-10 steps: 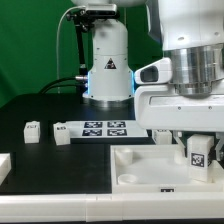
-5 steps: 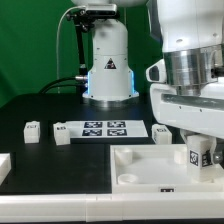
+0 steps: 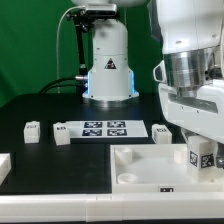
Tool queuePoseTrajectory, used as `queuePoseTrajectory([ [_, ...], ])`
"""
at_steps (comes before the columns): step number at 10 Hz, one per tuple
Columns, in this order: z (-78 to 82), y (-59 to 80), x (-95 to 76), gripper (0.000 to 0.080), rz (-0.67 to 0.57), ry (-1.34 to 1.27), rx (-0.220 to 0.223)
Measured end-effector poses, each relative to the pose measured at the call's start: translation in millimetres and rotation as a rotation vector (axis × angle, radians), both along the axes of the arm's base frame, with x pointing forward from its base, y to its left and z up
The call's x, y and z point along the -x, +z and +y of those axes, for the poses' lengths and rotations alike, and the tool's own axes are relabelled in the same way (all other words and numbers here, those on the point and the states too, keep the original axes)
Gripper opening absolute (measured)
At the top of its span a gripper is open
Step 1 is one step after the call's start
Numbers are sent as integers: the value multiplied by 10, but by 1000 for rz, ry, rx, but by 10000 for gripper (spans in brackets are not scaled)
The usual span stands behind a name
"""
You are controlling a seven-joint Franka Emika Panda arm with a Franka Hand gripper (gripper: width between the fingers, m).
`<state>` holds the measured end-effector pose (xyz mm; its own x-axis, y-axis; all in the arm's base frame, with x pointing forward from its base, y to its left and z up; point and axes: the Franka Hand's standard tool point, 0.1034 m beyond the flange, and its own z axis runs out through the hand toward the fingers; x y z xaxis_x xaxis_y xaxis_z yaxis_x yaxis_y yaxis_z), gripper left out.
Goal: Assemble one leg
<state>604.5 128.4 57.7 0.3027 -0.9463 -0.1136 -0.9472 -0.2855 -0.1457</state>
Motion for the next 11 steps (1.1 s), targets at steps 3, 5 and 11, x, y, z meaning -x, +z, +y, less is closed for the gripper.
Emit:
queuePoseTrajectory([
  [3, -20, 44, -36, 640, -45, 357, 43],
  [5, -53, 52, -51, 648, -85, 668, 88],
  [11, -34, 26, -32, 649, -141, 1368, 212],
])
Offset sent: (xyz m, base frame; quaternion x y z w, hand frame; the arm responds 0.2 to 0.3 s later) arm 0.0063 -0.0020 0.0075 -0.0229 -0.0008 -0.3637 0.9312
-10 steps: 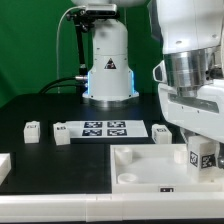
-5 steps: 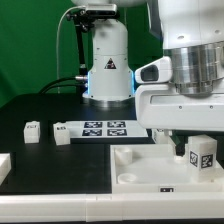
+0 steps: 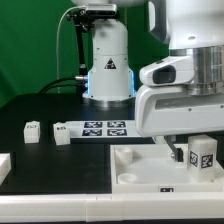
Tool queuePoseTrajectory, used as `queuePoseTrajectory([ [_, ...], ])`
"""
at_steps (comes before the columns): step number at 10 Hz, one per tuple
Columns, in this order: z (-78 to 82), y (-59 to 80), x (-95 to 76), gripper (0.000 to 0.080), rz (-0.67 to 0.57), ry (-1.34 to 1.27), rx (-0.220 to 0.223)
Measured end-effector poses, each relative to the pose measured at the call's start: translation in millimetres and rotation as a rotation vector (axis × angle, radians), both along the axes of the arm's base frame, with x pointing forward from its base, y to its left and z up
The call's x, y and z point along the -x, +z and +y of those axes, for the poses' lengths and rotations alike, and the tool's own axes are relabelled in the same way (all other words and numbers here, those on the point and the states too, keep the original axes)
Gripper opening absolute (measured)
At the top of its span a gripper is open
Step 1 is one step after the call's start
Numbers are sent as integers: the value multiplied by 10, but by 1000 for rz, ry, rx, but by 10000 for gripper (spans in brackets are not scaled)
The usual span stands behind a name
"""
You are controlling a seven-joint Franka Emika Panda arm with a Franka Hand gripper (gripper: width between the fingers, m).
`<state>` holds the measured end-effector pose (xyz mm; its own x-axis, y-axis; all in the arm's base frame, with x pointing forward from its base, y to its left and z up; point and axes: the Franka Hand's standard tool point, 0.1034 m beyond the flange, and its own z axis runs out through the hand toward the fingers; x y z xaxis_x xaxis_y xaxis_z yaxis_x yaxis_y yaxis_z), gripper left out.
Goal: Assemble one leg
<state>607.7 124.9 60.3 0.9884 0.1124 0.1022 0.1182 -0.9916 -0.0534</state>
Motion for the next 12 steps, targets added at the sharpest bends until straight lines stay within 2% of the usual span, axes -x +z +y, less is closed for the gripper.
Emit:
queuePoseTrajectory([
  [3, -31, 25, -32, 649, -15, 252, 36],
  [5, -31, 21, -31, 649, -13, 231, 35],
  [7, -33, 19, -30, 394, -12, 231, 35],
  [8, -33, 18, -30, 394, -12, 231, 35],
  [9, -33, 18, -30, 288, -12, 231, 35],
  [12, -33, 18, -30, 288, -11, 209, 33],
])
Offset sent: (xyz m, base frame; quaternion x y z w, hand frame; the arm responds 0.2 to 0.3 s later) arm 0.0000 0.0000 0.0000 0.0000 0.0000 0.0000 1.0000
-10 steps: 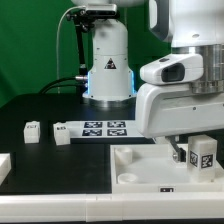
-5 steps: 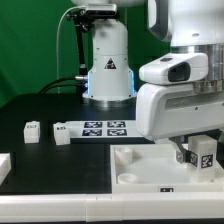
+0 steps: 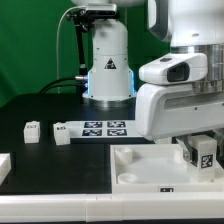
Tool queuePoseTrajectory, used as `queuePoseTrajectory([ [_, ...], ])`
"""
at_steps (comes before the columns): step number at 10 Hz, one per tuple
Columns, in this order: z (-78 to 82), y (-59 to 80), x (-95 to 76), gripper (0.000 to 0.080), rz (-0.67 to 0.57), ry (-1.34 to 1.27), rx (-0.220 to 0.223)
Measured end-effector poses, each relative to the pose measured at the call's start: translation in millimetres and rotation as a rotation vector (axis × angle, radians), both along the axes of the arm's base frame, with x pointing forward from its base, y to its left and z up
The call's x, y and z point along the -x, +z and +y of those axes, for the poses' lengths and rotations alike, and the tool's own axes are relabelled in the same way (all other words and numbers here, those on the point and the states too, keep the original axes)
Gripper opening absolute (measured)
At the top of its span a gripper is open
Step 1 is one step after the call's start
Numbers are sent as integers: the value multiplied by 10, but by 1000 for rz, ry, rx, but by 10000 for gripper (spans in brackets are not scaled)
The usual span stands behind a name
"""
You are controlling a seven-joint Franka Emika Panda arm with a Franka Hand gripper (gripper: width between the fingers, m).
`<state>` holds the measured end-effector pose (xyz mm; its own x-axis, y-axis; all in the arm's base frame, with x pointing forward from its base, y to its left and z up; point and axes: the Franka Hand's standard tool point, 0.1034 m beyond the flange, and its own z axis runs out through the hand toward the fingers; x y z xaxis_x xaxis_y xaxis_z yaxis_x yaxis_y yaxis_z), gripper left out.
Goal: Assemble one leg
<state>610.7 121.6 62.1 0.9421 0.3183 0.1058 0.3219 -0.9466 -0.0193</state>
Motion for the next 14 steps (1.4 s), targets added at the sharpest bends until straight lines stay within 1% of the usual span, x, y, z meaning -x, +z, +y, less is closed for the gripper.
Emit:
queuePoseTrajectory([
  [1, -4, 0, -1, 288, 3, -51, -5],
  [2, -22, 2, -6, 288, 15, -252, -39],
  [5, -43, 2, -11, 288, 33, -682, -74],
  [7, -30, 1, -5, 290, 50, -924, -99],
  [9, -10, 0, 4, 290, 75, -1221, -131],
  [13, -12, -2, 2, 290, 114, -1570, -181],
  [14, -10, -3, 3, 290, 111, -1532, -178],
])
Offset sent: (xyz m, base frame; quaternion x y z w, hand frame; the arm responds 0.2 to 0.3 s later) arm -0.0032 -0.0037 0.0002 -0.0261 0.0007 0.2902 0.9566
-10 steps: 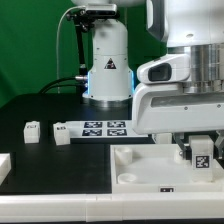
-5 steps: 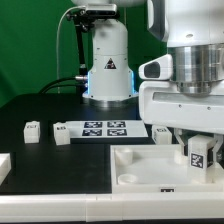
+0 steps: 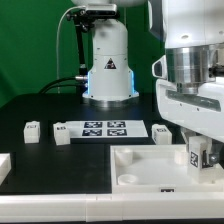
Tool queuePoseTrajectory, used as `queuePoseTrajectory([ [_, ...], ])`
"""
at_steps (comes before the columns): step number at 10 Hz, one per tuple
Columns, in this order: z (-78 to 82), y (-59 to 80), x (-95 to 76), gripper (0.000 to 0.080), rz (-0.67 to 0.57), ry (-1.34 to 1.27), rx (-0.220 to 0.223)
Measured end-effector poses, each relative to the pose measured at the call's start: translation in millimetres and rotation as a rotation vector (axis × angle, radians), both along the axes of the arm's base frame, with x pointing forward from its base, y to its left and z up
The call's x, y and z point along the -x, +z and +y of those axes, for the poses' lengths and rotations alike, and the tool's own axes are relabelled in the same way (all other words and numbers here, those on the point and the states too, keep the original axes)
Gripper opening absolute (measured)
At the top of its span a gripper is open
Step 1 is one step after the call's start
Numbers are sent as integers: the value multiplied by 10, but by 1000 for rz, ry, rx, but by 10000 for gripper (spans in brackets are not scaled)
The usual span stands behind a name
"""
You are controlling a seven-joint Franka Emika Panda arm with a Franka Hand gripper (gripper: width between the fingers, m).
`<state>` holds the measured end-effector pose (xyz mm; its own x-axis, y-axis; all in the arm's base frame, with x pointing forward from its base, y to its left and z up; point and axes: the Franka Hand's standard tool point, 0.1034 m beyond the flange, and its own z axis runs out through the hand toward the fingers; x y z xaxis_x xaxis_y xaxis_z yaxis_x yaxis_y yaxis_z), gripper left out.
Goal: Assemble one leg
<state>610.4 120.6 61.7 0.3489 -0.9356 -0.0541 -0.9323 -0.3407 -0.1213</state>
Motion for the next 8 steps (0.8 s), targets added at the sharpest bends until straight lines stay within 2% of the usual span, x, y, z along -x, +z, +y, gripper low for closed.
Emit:
queuePoseTrajectory([
  [2, 6, 0, 1, 596, -3, 30, 1],
  [3, 14, 0, 2, 633, -5, 51, 2],
  [6, -14, 4, -7, 649, -54, 576, 60],
  [8, -35, 12, -19, 649, -69, 767, 80],
])
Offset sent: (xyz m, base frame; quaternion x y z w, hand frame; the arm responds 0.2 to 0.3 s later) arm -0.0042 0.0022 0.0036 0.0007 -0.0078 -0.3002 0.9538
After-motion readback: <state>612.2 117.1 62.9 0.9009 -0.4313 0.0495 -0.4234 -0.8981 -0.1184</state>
